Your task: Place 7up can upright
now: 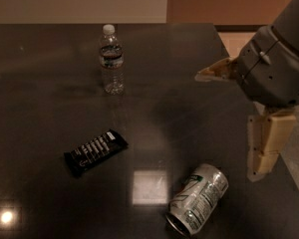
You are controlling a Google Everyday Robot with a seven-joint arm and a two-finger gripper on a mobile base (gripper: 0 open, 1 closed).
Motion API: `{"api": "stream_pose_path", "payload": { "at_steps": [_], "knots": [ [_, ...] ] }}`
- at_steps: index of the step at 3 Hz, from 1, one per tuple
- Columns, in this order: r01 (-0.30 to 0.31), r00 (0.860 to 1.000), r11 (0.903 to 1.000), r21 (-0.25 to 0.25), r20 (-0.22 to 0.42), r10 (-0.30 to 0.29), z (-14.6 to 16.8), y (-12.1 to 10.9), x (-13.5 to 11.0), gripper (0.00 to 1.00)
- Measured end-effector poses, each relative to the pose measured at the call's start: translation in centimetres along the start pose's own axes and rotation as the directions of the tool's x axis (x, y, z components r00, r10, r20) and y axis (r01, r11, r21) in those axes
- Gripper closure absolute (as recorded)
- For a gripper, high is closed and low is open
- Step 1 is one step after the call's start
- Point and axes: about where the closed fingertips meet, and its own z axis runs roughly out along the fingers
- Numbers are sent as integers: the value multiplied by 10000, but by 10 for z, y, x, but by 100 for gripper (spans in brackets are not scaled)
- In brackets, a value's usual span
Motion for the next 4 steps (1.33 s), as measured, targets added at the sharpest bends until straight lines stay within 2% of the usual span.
{"api": "stream_pose_path", "payload": {
  "at_steps": [1, 2, 4],
  "knots": [
    [1352, 9907, 9903, -311, -89, -1356, 18, 19, -19, 0],
    [2276, 9733, 9709, -740, -134, -2292, 39, 38, -26, 0],
    [3125, 9476, 9413, -1274, -283, -3183, 71, 63, -33, 0]
  ]
}}
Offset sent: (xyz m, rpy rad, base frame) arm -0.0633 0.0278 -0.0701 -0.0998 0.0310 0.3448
